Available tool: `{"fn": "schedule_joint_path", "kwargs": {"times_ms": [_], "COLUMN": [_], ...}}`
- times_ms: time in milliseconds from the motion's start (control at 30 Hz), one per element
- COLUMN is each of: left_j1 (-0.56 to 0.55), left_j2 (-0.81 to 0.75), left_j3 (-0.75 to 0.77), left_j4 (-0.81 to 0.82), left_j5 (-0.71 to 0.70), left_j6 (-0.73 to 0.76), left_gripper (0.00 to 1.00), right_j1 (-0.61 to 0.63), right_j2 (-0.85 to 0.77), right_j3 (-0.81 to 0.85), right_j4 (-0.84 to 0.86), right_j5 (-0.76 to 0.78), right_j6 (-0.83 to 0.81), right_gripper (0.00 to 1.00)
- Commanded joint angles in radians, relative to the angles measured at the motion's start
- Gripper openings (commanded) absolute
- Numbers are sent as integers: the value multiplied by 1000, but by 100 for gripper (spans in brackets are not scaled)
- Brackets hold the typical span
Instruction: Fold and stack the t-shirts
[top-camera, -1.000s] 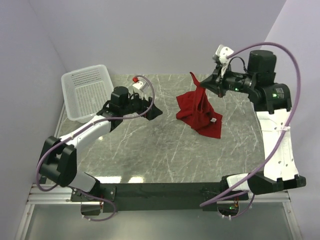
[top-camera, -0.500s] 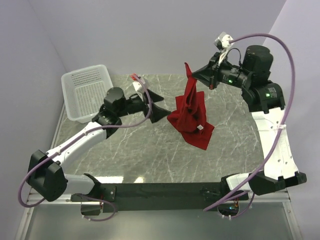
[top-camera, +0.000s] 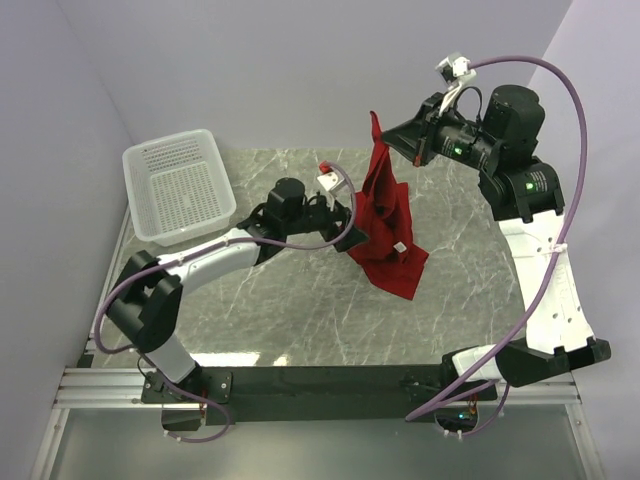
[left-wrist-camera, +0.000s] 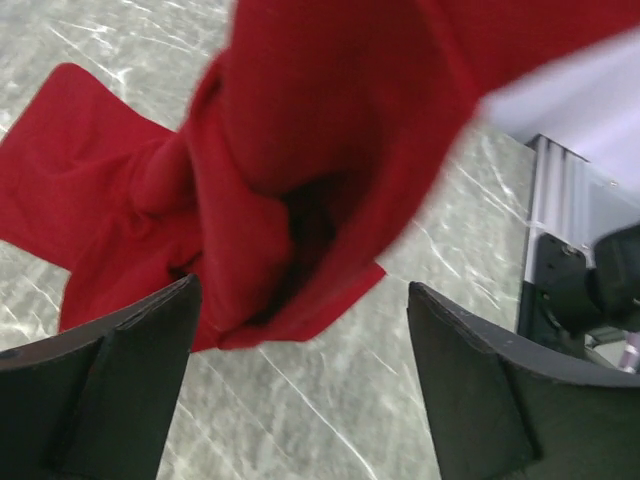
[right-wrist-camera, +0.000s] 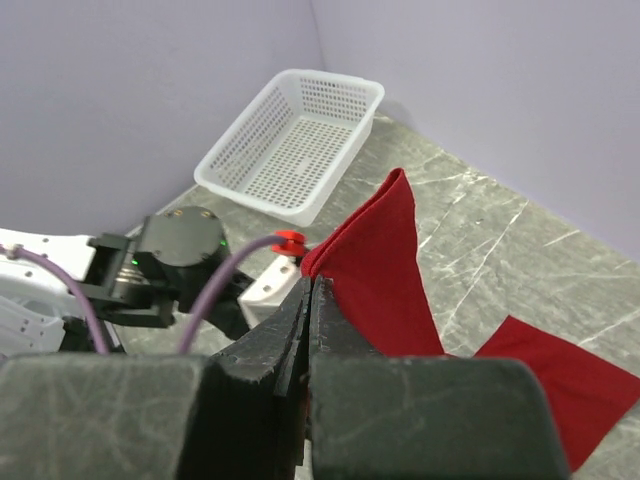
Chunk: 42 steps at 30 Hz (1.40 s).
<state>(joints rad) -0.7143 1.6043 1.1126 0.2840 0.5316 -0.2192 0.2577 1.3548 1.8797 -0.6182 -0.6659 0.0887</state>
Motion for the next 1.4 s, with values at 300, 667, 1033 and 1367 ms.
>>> {"fn": "schedule_joint_path", "kwargs": {"times_ms": [300,667,1033,1367], "left_j1": [-34,70,113,113], "left_j2": [167,-231,-314,-363], "left_j3": [237,231,545,708], "left_j4": [-90,-293,-539,-479], "left_j5": [76,-264,-239,-13], "left_j6": [43,269,445,331], "left_gripper": [9,1,1,1], "right_j1": [-75,-199,-305,-371], "right_j2": [-60,-88,-126,-169], "right_j3": [51,186,337,489], "right_j4": [97,113,210,236], "right_j5": [57,244,275,238], "right_j6": [60,-15,66,143], "right_gripper": [0,0,0,0]}}
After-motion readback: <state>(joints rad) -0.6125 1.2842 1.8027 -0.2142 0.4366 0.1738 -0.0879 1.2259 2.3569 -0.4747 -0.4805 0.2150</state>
